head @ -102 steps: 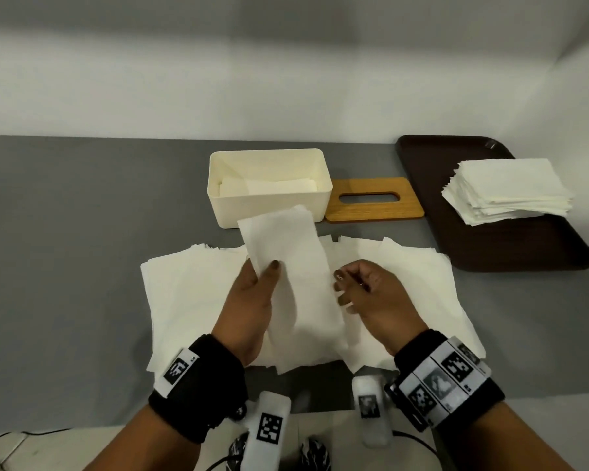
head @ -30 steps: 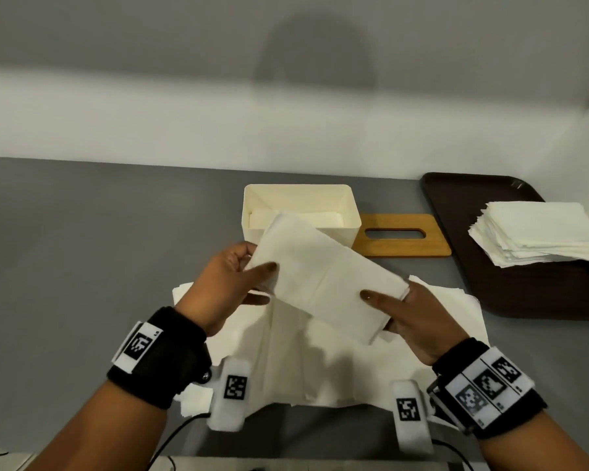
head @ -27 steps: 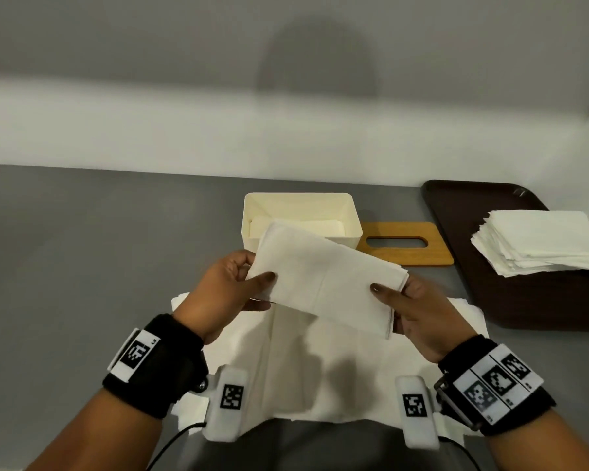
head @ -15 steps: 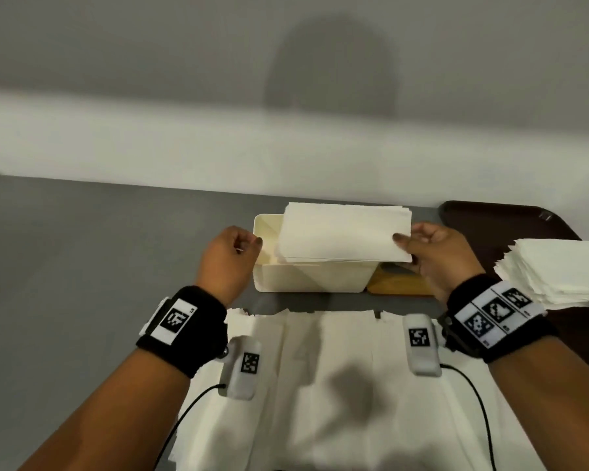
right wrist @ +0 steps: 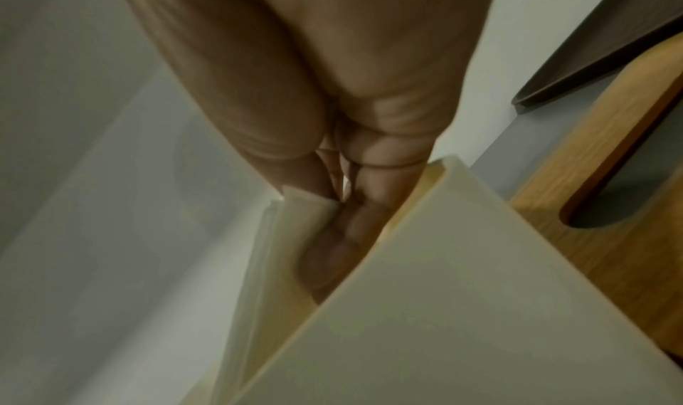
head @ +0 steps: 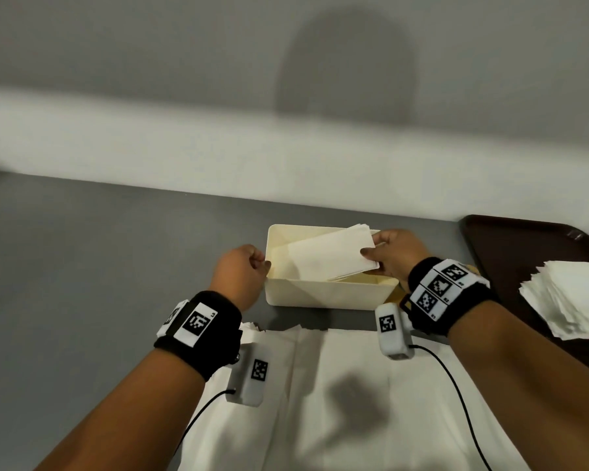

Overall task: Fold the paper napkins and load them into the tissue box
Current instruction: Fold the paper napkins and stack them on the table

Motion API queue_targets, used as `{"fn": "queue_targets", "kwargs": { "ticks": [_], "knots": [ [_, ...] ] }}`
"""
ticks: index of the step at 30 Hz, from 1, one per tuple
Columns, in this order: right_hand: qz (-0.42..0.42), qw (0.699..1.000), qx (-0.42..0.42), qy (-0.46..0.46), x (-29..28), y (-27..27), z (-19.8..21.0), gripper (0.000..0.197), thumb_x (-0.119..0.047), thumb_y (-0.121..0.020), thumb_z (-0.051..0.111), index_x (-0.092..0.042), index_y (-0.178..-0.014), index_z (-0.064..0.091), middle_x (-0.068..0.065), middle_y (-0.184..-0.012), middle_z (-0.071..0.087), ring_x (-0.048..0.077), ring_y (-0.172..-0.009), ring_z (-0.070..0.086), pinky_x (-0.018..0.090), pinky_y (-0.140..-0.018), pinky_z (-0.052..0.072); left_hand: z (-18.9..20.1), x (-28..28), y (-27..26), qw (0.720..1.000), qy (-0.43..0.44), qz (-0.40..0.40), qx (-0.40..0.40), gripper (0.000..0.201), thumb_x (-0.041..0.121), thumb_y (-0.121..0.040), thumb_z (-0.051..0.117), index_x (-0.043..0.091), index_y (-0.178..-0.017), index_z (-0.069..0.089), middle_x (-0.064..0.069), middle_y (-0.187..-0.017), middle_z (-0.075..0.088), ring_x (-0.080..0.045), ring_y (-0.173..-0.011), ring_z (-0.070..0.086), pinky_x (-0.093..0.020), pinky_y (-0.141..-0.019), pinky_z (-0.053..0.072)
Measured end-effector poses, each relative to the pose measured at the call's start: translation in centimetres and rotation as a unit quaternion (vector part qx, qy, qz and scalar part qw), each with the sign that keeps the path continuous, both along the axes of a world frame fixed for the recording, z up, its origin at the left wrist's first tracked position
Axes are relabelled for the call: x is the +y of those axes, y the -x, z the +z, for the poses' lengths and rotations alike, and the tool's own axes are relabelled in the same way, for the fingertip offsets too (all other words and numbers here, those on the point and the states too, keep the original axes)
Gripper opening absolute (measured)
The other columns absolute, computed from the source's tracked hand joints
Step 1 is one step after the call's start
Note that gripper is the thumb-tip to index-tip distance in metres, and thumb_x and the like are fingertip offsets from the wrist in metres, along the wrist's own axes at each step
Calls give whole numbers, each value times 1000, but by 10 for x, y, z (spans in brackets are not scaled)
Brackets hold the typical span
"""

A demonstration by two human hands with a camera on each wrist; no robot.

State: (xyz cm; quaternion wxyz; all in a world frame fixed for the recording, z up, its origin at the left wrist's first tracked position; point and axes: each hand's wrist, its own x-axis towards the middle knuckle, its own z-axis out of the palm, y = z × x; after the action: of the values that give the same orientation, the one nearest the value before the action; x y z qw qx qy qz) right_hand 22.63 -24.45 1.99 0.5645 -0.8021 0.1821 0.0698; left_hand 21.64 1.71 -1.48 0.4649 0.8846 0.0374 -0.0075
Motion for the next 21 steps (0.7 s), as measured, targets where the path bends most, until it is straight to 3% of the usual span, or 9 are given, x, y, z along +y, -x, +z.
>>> {"fn": "queue_targets", "kwargs": {
  "ticks": [3, 6, 8, 11, 14, 17, 19, 21],
  "knots": [
    [12, 997, -2, 81, 2, -2, -2, 14, -1, -84, 70, -10, -77, 63, 17, -94, 69, 33, -84, 70, 45, -74, 61, 0, 1, 1, 1000, -5, -2, 1, 11, 14, -91, 64, 5, -98, 65, -11, -86, 67, -36, -82, 69, -49, -80, 57],
    [29, 984, -17, 178, 4, 2, 3, 8, -13, -83, 71, -9, -78, 65, 17, -93, 72, 35, -87, 71, 50, -83, 58, 3, 1, 3, 1000, -14, -9, 5, 13, 17, -91, 64, 6, -98, 65, -13, -91, 70, -35, -84, 69, -47, -81, 57],
    [29, 973, -34, 227, 3, 7, 7, 24, -20, -85, 70, 1, -96, 66, 18, -99, 70, 36, -93, 67, 48, -91, 54, 7, 2, 8, 999, -36, -17, 6, 15, 19, -92, 63, 6, -98, 65, -13, -93, 70, -34, -83, 68, -42, -80, 56],
    [23, 951, -90, 295, 6, 28, 20, 35, -30, -87, 68, -9, -115, 61, 2, -102, 61, 20, -96, 58, 32, -88, 47, 14, 8, 18, 997, -75, -20, -17, 15, 21, -94, 60, 6, -95, 65, -11, -90, 70, -31, -77, 65, -33, -71, 50],
    [32, 955, -130, 264, 18, 60, 24, 21, -31, -86, 69, -17, -101, 63, -5, -89, 62, 13, -82, 59, 25, -73, 44, 19, 21, 38, 993, -113, -21, -35, 16, 22, -94, 61, 7, -91, 65, -4, -82, 65, -22, -73, 58, -22, -57, 39],
    [88, 976, -90, 180, 38, 95, 8, 13, -29, -85, 72, -17, -86, 65, -3, -78, 67, 17, -74, 65, 31, -68, 53, 14, 36, 64, 993, -112, -33, -16, 13, 23, -94, 61, 13, -86, 63, 4, -75, 61, -13, -67, 54, -9, -51, 33],
    [113, 987, -37, 106, 57, 117, -6, 10, -23, -86, 71, -15, -84, 66, 3, -77, 69, 19, -71, 67, 35, -68, 57, 5, 45, 82, 993, -114, -38, 4, 12, 21, -93, 62, 16, -82, 61, 10, -71, 58, -13, -67, 55, -8, -51, 33],
    [143, 987, 25, 65, 75, 136, -22, 14, -23, -86, 71, -10, -86, 66, 5, -77, 69, 17, -69, 67, 31, -66, 55, -7, 55, 100, 991, -122, -40, 26, 10, 22, -92, 63, 16, -83, 61, 9, -76, 61, -15, -72, 57, -10, -55, 35]
  ]
}}
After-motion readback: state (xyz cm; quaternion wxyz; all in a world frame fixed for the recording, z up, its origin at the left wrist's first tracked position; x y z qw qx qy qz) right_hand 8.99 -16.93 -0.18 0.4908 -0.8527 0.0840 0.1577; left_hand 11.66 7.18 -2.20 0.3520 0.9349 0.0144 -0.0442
